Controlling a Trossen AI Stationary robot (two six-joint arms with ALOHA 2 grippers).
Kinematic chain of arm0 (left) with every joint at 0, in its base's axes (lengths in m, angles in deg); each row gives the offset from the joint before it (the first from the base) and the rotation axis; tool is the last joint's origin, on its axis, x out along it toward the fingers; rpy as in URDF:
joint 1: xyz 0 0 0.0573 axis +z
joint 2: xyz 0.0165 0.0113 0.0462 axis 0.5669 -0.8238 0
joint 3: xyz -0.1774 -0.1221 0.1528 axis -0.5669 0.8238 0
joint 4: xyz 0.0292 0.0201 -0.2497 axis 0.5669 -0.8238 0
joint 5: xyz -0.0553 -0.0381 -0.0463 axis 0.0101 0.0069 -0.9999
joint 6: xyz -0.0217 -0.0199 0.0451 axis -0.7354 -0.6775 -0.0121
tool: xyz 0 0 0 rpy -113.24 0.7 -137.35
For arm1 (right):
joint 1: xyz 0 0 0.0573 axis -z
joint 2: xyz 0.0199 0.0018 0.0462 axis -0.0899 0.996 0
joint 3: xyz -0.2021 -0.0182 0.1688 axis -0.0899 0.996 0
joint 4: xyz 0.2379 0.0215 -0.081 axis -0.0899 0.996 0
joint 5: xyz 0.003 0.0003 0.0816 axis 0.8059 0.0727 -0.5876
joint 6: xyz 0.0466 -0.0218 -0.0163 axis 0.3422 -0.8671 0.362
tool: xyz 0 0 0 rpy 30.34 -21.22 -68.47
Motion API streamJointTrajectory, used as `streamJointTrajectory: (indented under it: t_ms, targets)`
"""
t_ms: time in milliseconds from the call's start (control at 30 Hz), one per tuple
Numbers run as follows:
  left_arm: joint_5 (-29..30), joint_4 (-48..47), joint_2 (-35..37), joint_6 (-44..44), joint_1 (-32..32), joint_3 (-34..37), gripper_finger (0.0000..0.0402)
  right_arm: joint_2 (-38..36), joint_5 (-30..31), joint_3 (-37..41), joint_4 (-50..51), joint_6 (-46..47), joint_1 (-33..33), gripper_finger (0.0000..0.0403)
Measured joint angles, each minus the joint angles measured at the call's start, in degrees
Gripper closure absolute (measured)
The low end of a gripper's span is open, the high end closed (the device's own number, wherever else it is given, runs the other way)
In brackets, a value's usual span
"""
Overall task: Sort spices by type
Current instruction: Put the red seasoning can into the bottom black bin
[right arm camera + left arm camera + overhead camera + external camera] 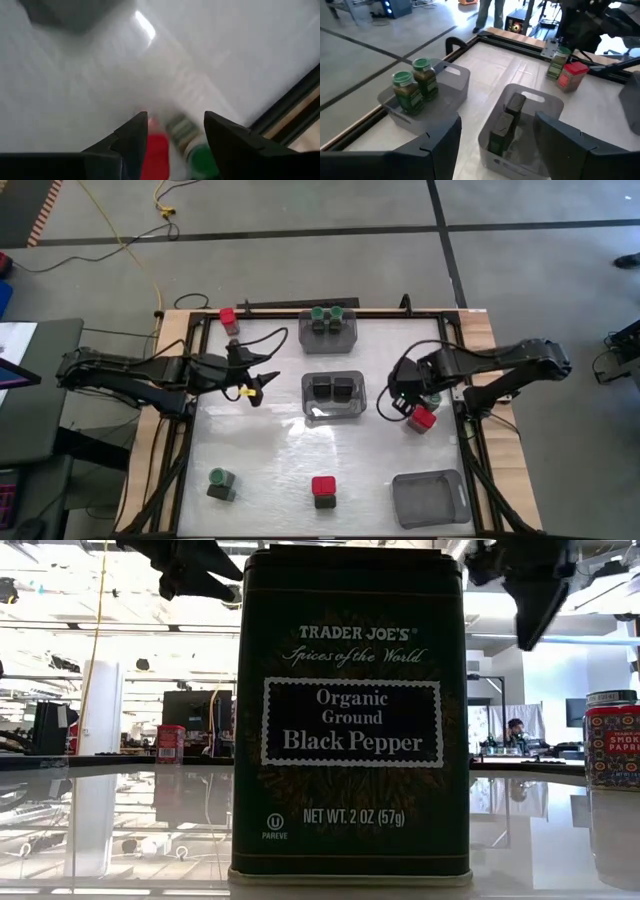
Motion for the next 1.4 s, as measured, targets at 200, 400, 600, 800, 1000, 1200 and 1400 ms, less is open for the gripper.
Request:
streamJointTrajectory:
  t_ms: [200,400,600,800,1000,1200,1400]
  targets:
    - [0.0,-0.2,0.0,0.0,-0.9,0.0,0.0169,-2.4,-7.3,5.9,0.2,11.1,-6.3,0.0182]
    - [0.0,-1.4,0.0,2.6,-0.9,0.0,0.0169,-2.6,-9.7,7.9,-0.4,23.7,-13.3,0.0182]
    - [0.0,-1.7,0.0,2.6,-0.9,0.0,0.0169,-2.6,-9.7,7.9,-3.5,28.9,-17.1,0.0182]
    - [0.0,-3.4,0.0,3.0,-0.9,0.0,0.0169,-2.6,-9.6,7.9,-4.7,29.7,-17.4,0.0177]
    - [0.0,-4.6,0.0,3.7,-0.8,0.0,0.0169,-2.6,-9.5,7.9,-4.4,31.8,-17.3,0.0130]
    - [0.0,-4.7,0.0,3.7,-0.8,0.0,0.0169,-2.6,-9.4,7.9,-4.9,32.4,-17.9,0.0081]
    - [0.0,-4.7,0.0,4.1,-0.8,0.0,0.0169,-2.6,-9.8,7.9,-4.5,38.4,-18.3,0.0061]
